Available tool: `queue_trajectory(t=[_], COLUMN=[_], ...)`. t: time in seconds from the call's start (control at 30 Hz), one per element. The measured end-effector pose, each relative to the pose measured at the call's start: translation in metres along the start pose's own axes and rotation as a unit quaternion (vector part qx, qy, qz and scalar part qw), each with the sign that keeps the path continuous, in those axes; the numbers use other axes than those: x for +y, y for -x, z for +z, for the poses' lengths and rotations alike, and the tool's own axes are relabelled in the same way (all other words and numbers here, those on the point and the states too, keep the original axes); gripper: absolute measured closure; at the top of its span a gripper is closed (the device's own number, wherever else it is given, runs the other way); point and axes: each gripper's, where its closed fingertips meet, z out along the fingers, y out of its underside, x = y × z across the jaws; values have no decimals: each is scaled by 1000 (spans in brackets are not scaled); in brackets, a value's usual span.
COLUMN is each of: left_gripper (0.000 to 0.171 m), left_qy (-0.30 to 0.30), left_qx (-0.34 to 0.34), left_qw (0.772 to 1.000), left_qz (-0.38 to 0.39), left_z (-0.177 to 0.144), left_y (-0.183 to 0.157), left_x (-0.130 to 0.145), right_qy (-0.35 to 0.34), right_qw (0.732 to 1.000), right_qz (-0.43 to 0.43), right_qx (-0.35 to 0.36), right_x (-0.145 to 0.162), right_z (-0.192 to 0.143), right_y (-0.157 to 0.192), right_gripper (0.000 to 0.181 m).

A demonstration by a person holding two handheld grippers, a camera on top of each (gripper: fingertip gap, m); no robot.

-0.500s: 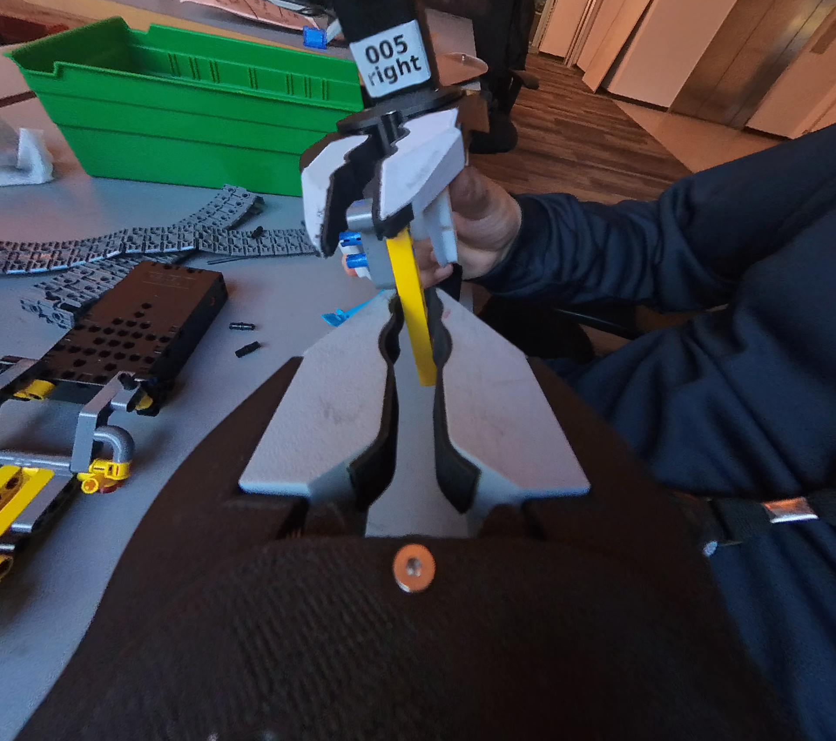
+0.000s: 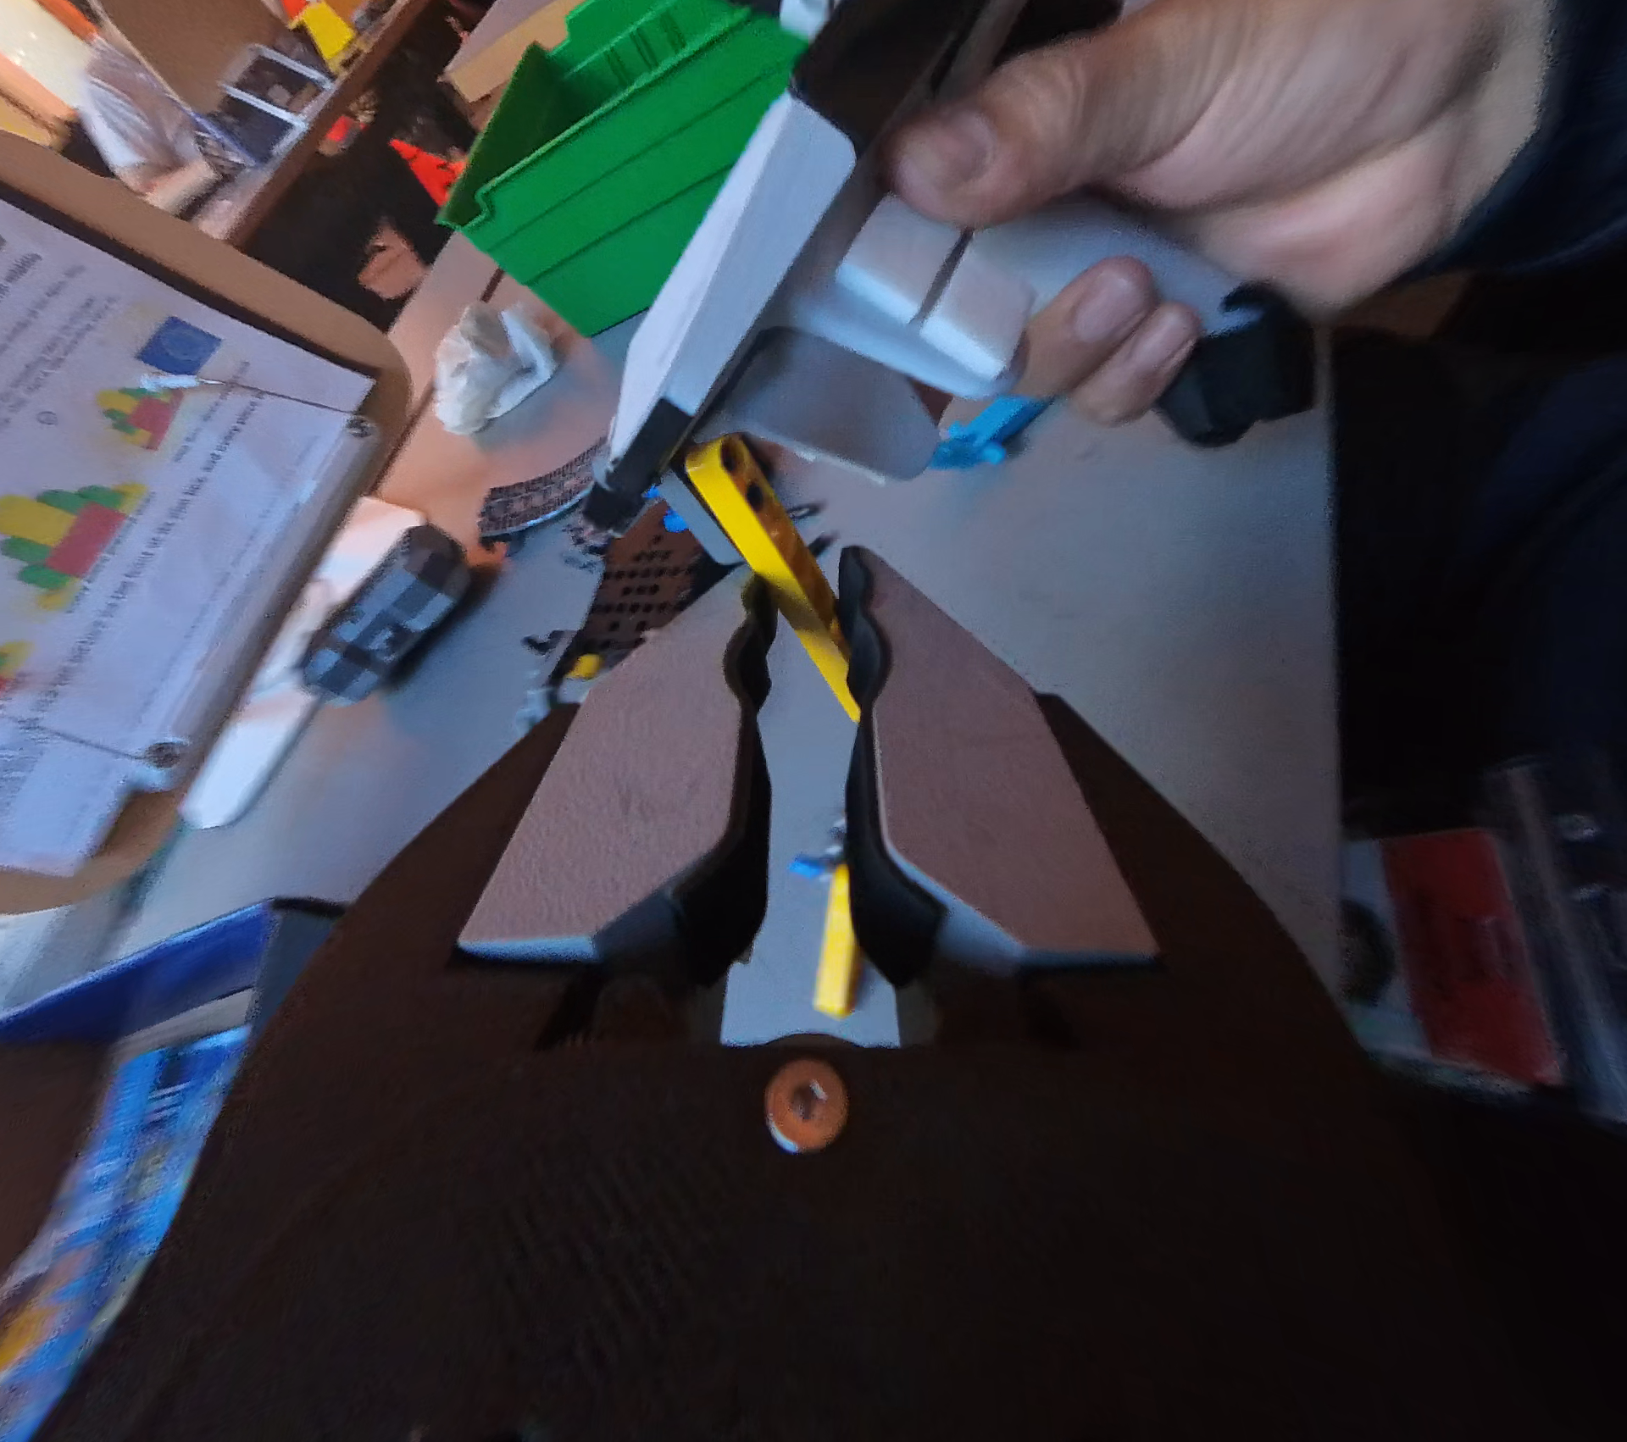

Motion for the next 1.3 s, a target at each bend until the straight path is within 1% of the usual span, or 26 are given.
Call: queue_trajectory(t=[0.03,0.1,0.17,0.23,0.27,0.43,0.5,0.57,0.63,0.67,0.7,0.73,0.8,0.83,0.9,0.93,1.0,1.03,1.07,1.17,1.23,1.3], left_gripper=[159,159,158,158,158,158,158,159,162,163,163,163,163,163,163,163,163,163,163,163,163,163], left_qy=[17,30,58,59,68,98,92,96,78,71,68,71,68,75,88,92,96,96,95,75,50,27], left_qx=[-17,-19,-45,-51,-65,-113,-123,-146,-126,-119,-114,-113,-106,-114,-139,-152,-172,-177,-176,-168,-155,-137], left_qw=[999,998,993,992,989,973,972,963,976,979,980,981,986,984,974,968,957,953,953,963,972,980], left_qz=[33,44,90,96,111,176,179,205,160,152,149,138,112,116,156,178,214,225,227,197,170,142], left_z=[0,2,4,3,4,3,1,-1,-2,-2,0,1,3,2,-1,-2,-2,-2,-1,-2,-3,-3], left_y=[3,3,8,10,12,22,25,31,30,30,29,29,28,31,38,40,42,42,40,38,35,28], left_x=[4,9,18,19,21,28,26,25,23,23,24,25,24,25,26,26,25,24,24,19,12,4], right_qy=[1,-1,1,-6,-8,-23,-30,-31,-20,-28,-46,-52,-33,-31,-12,9,43,57,73,112,108,96], right_qw=[1000,1000,999,998,998,999,999,999,1000,999,998,998,999,999,997,996,993,991,988,975,968,965], right_qz=[-8,-16,-31,-36,-33,20,25,25,18,20,22,17,-15,-32,-66,-78,-99,-115,-134,-190,-225,-243], right_qx=[10,24,44,49,50,30,23,7,-7,-31,-41,-26,7,18,33,40,48,45,38,32,40,37], right_x=[1,2,4,4,3,2,1,0,0,-4,-12,-16,-16,-17,-18,-16,-12,-9,-6,6,6,7], right_z=[1,1,1,1,2,2,2,2,1,-1,-5,-8,-12,-14,-14,-13,-11,-10,-9,-6,-3,0], right_y=[-2,-6,-12,-13,-14,-17,-15,-12,-8,-1,2,-3,-11,-11,-9,-9,-7,-4,1,9,11,15], right_gripper=[167,167,168,168,168,166,166,167,166,166,181,181,181,181,181,175,156,150,148,142,140,142])
